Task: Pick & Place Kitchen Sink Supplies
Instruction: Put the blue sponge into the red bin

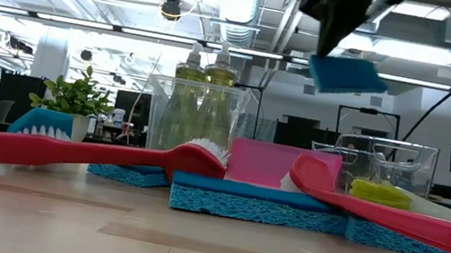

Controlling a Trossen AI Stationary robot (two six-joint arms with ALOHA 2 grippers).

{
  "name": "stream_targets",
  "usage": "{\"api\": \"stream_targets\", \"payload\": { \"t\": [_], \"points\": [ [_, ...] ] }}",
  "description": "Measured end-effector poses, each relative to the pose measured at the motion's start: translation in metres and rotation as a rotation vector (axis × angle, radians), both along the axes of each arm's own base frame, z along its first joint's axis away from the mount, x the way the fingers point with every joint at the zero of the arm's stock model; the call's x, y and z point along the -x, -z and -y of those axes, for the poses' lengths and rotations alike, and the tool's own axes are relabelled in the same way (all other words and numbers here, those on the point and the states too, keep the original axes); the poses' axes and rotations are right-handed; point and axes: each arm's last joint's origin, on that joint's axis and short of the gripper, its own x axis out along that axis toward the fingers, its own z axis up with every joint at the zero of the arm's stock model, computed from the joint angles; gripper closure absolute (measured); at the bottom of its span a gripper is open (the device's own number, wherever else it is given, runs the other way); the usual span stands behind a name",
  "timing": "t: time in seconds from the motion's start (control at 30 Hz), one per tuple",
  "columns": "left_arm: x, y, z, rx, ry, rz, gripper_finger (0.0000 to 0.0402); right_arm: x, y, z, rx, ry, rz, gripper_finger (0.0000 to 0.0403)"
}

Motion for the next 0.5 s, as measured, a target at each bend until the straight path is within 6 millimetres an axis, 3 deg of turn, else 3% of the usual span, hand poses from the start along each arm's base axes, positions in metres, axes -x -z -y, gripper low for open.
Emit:
{"api": "stream_targets", "payload": {
  "t": [0.23,0.5],
  "points": [
    [0.006,-0.008,-0.018,-0.068,-0.088,0.016,0.0128,0.001,-0.006,0.062,0.09,0.015,0.082,0.0403],
    [0.001,-0.004,-0.032,-0.074,-0.157,-0.009,0.0128,0.019,-0.007,0.114,0.161,0.071,0.075,0.0403]
  ]
}}
